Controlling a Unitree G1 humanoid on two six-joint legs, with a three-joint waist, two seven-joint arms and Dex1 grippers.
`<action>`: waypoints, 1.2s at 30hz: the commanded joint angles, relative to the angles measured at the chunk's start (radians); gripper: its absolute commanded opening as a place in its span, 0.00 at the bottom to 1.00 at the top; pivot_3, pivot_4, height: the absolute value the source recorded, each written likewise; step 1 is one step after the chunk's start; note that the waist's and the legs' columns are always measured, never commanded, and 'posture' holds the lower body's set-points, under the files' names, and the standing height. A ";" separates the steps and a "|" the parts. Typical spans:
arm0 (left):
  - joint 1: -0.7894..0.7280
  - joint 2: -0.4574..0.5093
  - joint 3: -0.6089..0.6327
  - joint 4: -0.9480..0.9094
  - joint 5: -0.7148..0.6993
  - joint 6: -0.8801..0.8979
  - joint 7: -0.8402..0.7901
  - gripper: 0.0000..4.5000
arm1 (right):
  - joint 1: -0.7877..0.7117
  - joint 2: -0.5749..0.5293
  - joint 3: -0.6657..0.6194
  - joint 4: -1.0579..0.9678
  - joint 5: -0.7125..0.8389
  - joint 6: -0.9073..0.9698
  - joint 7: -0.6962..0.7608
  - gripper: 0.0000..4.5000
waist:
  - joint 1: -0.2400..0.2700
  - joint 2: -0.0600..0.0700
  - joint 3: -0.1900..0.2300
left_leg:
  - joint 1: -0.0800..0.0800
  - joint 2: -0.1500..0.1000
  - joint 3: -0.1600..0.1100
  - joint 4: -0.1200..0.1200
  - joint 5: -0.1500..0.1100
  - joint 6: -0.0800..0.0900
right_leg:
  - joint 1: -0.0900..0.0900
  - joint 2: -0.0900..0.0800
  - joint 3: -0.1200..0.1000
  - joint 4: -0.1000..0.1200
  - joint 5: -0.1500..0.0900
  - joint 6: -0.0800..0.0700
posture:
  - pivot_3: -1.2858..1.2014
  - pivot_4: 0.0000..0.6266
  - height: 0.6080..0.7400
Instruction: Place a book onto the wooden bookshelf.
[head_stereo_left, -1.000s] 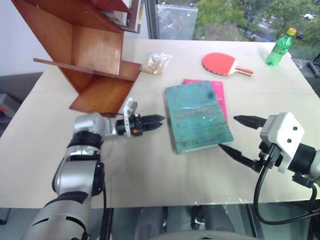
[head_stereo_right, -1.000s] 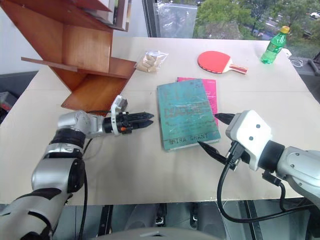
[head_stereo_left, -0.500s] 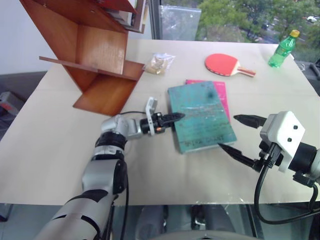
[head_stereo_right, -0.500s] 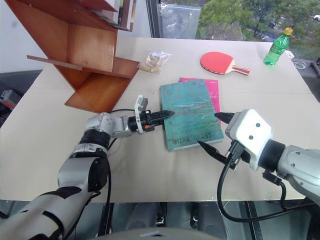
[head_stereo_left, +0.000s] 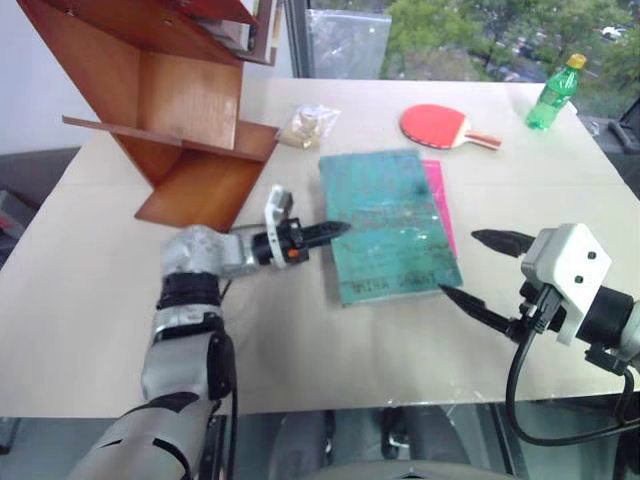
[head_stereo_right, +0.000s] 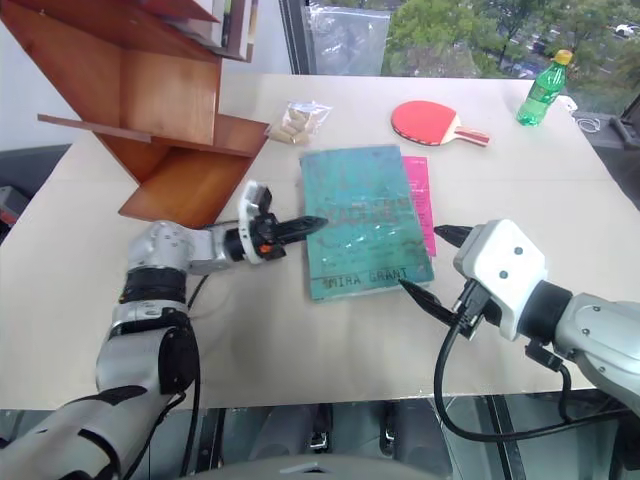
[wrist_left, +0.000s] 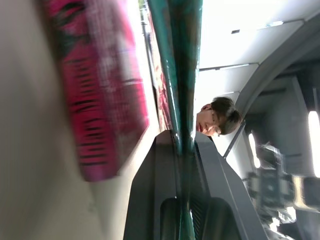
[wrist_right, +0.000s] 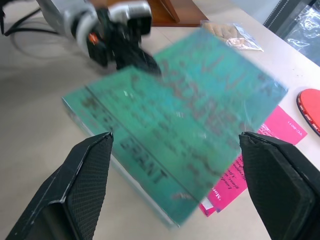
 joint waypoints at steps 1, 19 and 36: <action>0.015 0.020 0.050 -0.392 -0.091 -0.068 0.067 0.01 | -0.033 0.027 -0.054 0.021 0.002 -0.054 0.027 0.91 | 0.002 0.000 0.000 | 0.000 0.000 0.000 0.000 0.000 0.000 | 0.000 0.000 0.000 0.000 0.000 0.000 | 0.52 0.24 1.00; -0.047 0.731 -0.055 -0.338 0.580 -1.720 -0.250 0.01 | -0.153 0.102 -0.066 0.265 -0.028 -0.169 0.206 0.91 | -0.003 0.005 0.004 | 0.003 0.001 0.004 -0.001 -0.001 0.001 | 0.001 0.007 0.002 -0.002 0.000 0.000 | 0.52 0.24 1.00; -0.333 0.911 -0.372 0.407 0.898 -2.159 -0.278 0.01 | -0.539 0.252 0.287 0.316 -0.195 -0.206 0.224 0.91 | 0.003 0.007 0.006 | -0.007 0.000 0.013 0.001 -0.002 0.004 | -0.012 0.007 0.003 0.003 0.000 0.001 | 0.52 0.24 1.00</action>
